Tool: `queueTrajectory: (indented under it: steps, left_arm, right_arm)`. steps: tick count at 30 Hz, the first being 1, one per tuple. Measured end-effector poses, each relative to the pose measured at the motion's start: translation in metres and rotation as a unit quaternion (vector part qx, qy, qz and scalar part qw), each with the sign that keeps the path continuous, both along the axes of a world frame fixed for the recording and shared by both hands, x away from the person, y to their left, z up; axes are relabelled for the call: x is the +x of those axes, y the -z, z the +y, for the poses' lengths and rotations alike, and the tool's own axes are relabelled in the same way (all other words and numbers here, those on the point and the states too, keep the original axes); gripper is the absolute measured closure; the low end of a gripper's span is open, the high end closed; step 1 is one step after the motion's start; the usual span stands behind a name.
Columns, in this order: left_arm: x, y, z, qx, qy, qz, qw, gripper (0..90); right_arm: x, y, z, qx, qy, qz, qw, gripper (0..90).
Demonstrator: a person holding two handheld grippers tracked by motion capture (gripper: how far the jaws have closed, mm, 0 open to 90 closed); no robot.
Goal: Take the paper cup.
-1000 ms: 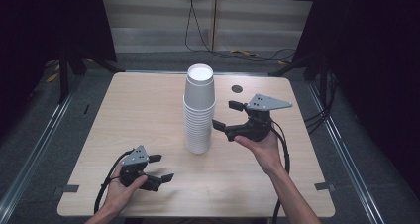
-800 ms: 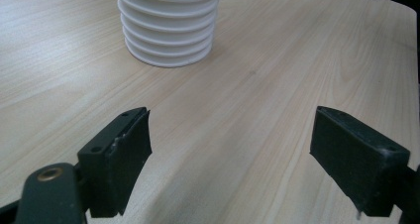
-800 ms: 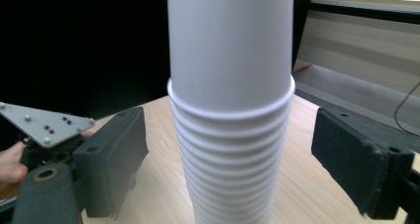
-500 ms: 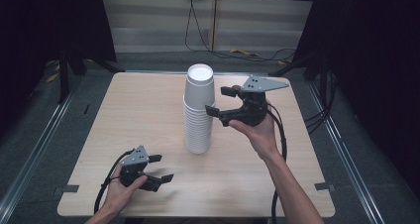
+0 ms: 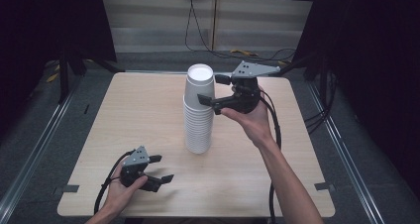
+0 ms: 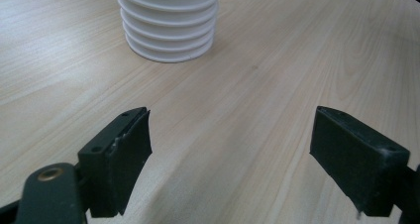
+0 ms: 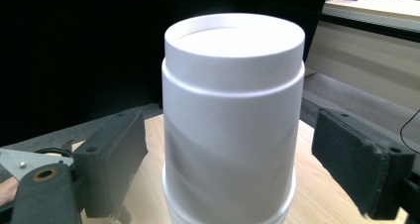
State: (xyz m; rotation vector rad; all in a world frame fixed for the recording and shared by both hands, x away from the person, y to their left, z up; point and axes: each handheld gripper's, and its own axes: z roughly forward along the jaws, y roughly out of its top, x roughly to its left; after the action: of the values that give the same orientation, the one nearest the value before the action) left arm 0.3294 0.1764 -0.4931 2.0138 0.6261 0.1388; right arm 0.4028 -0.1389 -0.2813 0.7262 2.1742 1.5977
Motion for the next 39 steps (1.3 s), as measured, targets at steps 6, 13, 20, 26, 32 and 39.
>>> queueTrajectory:
  steps: [6,13,20,26,32,39]
  left_arm:
    - [0.000,0.001,-0.001,0.003,-0.001,0.001,1.0000,15.8]
    - [0.000,0.001,0.000,0.003,0.000,0.000,1.0000,15.8]
    - [0.000,0.001,-0.001,0.006,0.002,0.000,1.0000,15.8]
    - [0.000,0.001,-0.001,0.007,0.002,0.001,1.0000,15.8]
    - [0.000,0.001,-0.001,0.008,0.003,0.000,1.0000,15.8]
    - [0.000,0.002,-0.002,0.010,0.006,0.002,0.9999,15.9]
  right_arm:
    - [0.007,-0.002,0.008,-0.007,-0.009,0.008,0.9999,13.4]
    - [0.016,-0.009,0.018,-0.016,-0.013,0.016,0.9997,13.4]
    - [0.023,-0.011,0.022,-0.022,-0.013,0.022,0.9994,15.8]
    - [0.027,-0.012,0.023,-0.026,-0.017,0.032,0.9990,16.0]
    - [0.030,-0.014,0.025,-0.029,-0.021,0.036,0.9987,16.8]
    - [0.031,-0.015,0.028,-0.039,-0.026,0.041,0.9981,19.0]
